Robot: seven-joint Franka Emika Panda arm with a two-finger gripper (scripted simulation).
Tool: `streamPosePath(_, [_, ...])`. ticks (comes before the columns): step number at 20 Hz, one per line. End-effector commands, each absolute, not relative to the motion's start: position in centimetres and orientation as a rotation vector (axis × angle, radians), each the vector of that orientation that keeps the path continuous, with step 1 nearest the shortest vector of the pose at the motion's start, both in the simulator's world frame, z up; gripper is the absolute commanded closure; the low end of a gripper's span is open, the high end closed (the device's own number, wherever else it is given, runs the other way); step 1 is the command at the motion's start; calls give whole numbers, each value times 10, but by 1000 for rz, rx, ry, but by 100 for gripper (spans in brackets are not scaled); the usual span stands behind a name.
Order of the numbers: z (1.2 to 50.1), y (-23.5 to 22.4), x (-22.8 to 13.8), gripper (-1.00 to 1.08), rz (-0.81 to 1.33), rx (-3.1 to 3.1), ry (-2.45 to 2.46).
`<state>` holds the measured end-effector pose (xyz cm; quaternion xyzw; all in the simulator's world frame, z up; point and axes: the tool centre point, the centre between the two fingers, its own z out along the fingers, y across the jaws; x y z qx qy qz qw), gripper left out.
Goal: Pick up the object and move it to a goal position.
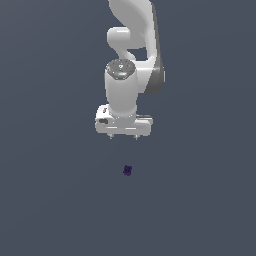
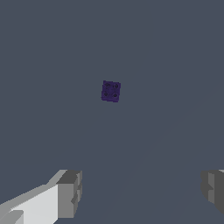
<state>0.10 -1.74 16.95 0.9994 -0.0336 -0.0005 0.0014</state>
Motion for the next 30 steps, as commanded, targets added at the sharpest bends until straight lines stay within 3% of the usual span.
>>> streamPosePath(1, [170,-17,1,-92,-1,3137,-106])
streamPosePath(17, [169,7,5,-92,7,3123,-45])
streamPosePath(30, [124,2,51,-92,3,3128,-189])
